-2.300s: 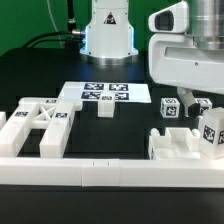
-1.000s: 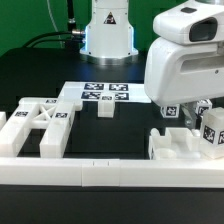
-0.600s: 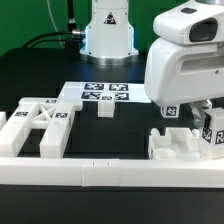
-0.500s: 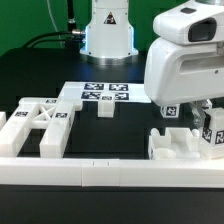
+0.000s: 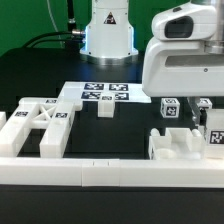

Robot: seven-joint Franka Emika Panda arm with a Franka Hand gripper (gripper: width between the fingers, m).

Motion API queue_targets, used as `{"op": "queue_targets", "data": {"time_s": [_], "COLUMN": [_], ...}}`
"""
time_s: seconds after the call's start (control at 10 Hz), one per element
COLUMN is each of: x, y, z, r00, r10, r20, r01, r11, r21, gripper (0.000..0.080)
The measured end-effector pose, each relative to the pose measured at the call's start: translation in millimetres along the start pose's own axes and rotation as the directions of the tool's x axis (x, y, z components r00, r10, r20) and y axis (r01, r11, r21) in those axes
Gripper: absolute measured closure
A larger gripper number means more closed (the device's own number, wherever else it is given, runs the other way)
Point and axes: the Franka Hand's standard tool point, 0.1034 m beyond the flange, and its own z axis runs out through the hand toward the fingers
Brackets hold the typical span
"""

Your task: Assemble chair

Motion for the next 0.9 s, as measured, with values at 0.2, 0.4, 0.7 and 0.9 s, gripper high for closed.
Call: {"op": "queue_targets", "data": {"time_s": [0.2,0.4,0.7,0.9], "x": [-0.1,-0.1,-0.2,-1.4], "y": [-0.3,-0.5,0.3,-2.0], "z": [0.0,0.1,0.0,1.6], "r00": [0.994,0.969,0.834,0.634], "r10": [0.109,0.249,0.552,0.772], "r20": [0.002,0.006,0.024,0.055], "r01": [-0.109,-0.249,-0.552,-0.773], "r11": [0.994,0.969,0.831,0.629], "r21": [0.005,0.009,0.071,0.084], "gripper": [0.0512,0.0512,0.0512,0.0512]}}
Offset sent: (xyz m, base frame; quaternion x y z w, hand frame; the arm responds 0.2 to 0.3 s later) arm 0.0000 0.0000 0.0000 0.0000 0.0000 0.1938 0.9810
